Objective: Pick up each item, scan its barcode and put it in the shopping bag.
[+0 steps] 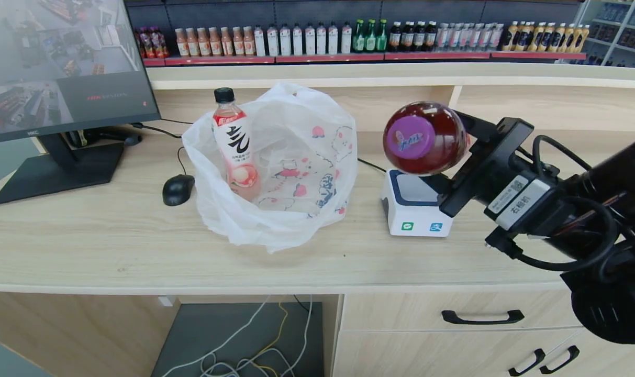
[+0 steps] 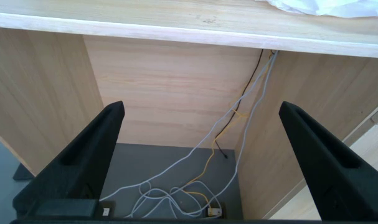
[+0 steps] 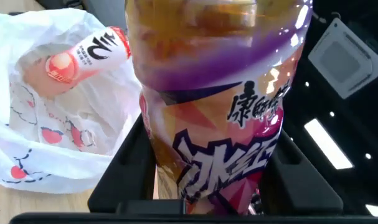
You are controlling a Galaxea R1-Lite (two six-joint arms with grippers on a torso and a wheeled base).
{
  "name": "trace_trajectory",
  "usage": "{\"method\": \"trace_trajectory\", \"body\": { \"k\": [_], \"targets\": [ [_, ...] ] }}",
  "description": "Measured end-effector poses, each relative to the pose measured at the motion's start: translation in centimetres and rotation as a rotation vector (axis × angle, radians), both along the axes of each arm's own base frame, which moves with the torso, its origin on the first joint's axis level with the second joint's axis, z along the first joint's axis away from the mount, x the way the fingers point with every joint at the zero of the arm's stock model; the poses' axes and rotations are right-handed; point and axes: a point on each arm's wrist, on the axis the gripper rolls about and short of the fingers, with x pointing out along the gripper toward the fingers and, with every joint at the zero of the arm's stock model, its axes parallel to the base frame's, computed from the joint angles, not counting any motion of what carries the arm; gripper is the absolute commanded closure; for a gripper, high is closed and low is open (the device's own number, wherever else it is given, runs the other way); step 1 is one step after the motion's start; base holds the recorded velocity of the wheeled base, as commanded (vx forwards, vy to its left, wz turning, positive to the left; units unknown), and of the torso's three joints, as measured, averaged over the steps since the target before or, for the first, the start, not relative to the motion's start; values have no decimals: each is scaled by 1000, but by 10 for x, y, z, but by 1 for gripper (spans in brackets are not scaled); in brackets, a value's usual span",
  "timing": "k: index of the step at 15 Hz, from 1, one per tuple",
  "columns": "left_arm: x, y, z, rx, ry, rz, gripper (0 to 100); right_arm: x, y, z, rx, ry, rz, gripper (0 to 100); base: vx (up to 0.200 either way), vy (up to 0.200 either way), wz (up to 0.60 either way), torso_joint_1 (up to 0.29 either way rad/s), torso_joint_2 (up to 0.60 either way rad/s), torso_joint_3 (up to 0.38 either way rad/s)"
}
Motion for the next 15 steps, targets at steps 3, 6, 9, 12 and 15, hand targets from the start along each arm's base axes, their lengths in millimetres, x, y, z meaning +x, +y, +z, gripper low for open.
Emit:
{"method": "trace_trajectory", "body": {
  "k": [3, 6, 9, 12, 15],
  "targets": [
    [0, 0, 0, 0, 0, 0, 0, 7, 2, -12, -85, -43, 42, 100, 0, 0, 0, 0, 0, 0],
    [0, 0, 0, 0, 0, 0, 0, 17, -5, -22, -152, -87, 52, 100, 0, 0, 0, 0, 0, 0],
    [0, 0, 0, 0, 0, 0, 0, 24, -15, -27, -195, -114, 55, 100, 0, 0, 0, 0, 0, 0],
    [0, 0, 0, 0, 0, 0, 0, 28, -21, -29, -220, -127, 67, 100, 0, 0, 0, 0, 0, 0],
    [0, 0, 0, 0, 0, 0, 0, 30, -22, -32, -238, -140, 85, 100, 0, 0, 0, 0, 0, 0]
  ]
}}
